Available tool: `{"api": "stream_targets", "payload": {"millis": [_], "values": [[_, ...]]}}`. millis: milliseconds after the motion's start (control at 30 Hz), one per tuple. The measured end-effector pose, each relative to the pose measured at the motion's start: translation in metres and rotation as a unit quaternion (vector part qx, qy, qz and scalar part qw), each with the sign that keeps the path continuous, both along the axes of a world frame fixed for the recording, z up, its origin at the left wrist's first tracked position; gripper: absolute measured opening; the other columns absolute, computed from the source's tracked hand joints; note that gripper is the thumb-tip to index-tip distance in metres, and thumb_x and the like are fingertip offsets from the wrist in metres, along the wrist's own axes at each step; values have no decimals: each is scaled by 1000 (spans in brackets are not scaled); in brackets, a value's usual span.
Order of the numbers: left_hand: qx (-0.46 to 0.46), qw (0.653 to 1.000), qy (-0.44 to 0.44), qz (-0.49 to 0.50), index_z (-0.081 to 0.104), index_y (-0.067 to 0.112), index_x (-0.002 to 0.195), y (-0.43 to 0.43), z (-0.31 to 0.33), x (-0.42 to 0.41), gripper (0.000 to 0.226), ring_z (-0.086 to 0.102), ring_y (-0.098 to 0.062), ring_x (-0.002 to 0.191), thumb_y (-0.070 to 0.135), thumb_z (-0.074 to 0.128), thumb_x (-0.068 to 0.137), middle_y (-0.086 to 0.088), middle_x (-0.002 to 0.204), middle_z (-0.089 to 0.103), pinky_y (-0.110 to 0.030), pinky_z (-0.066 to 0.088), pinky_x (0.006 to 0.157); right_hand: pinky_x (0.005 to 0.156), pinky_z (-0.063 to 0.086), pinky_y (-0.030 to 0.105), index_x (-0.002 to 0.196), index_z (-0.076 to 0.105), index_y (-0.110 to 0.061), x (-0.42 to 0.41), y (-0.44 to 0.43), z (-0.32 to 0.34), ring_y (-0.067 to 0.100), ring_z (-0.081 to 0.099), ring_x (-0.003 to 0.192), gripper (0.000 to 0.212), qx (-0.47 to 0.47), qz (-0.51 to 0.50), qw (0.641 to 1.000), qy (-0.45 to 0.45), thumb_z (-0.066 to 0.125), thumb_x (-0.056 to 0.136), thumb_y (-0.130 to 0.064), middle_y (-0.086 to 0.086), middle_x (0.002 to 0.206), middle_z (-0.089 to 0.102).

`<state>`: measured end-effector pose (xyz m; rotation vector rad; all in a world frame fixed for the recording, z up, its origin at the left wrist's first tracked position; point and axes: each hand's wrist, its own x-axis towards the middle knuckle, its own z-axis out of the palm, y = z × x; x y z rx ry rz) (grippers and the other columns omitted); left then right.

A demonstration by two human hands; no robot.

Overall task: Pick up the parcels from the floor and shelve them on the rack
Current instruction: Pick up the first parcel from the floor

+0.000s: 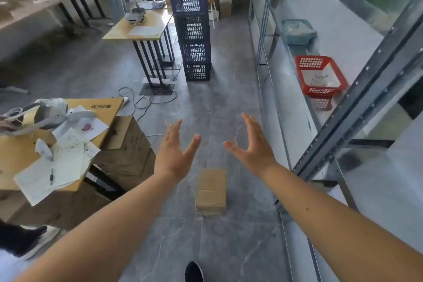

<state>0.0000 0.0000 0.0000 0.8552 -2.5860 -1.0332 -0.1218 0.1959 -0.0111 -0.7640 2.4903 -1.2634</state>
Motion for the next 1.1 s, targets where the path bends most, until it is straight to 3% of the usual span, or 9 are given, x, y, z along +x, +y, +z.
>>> {"api": "stream_targets", "payload": {"millis": [233,633,800,1100], "values": [[43,998,-53,-8,25,36,165,-28,-60,-19,82,19,-18,161,74,44,95,3,176,20,-47,29,122,130,14,49,169,6,-42,-4,-16,-50,15,0,165,103,47,-17,995,-81,69,90,-64,-7,180,-6],[105,988,-114,-21,29,33,164,-79,-137,-45,81,19,-19,161,72,46,95,-1,175,23,-46,27,124,127,13,37,169,11,-37,-24,-62,-131,11,4,164,99,71,-66,985,-143,70,93,-60,-7,180,-3],[112,984,-136,-19,29,28,165,-94,-172,-44,81,17,-17,162,69,46,97,-2,174,25,-45,24,126,132,14,52,169,10,-38,-26,-78,-170,13,-4,165,105,75,-69,980,-169,67,87,-70,-4,180,-5],[186,963,-176,85,20,34,166,-93,-263,-47,85,33,-25,156,69,53,96,5,173,28,-50,34,120,133,12,54,169,10,-35,-34,-88,-267,17,0,165,98,105,-74,966,-226,69,94,-58,-2,180,-2]]}}
